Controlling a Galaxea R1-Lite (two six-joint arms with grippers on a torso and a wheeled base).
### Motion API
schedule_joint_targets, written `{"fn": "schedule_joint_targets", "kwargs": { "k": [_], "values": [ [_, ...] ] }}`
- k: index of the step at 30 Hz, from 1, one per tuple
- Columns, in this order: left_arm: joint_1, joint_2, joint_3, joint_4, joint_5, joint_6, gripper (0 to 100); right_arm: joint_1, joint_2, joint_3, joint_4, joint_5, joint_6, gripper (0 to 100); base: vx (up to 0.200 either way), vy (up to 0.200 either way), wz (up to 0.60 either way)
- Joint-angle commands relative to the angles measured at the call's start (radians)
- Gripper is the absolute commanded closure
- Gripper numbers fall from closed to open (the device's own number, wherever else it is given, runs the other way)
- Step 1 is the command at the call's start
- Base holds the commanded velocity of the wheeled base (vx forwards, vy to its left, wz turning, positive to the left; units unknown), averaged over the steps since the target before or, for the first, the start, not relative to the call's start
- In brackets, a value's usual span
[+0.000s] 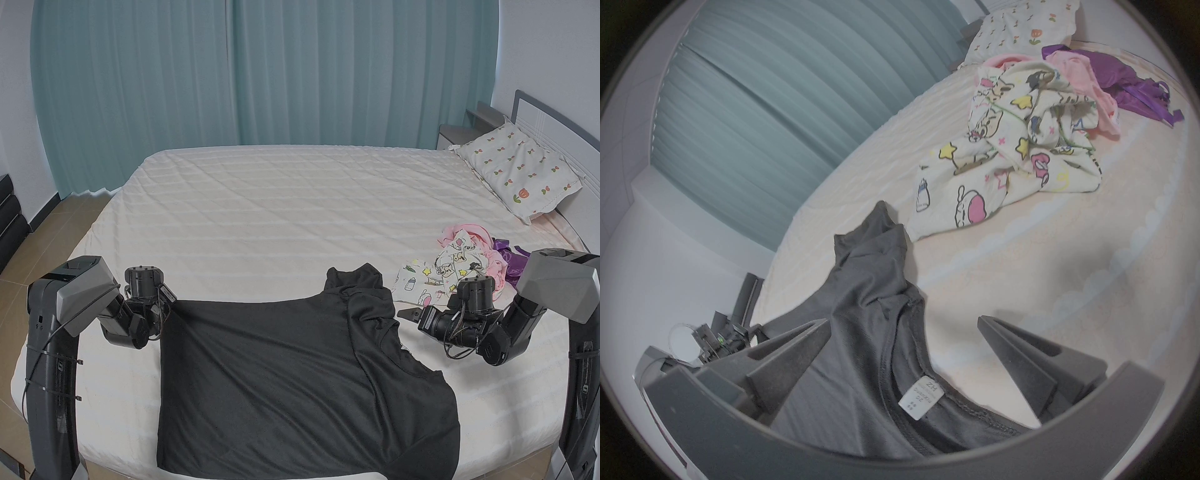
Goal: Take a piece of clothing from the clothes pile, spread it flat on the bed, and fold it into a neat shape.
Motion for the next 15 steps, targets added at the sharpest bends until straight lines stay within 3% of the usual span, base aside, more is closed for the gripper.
{"fn": "schedule_joint_targets", "kwargs": {
  "k": [1, 15],
  "values": [
    [0.018, 0.002, -0.021, 0.000, 0.000, -0.002, 100, 0.008, 0.044, -0.069, 0.086, 0.003, -0.043, 0, 0.000, 0.000, 0.00],
    [0.033, 0.003, -0.023, 0.000, 0.000, -0.022, 100, 0.011, 0.066, -0.034, 0.118, 0.099, -0.066, 0, 0.000, 0.000, 0.00]
  ]
}}
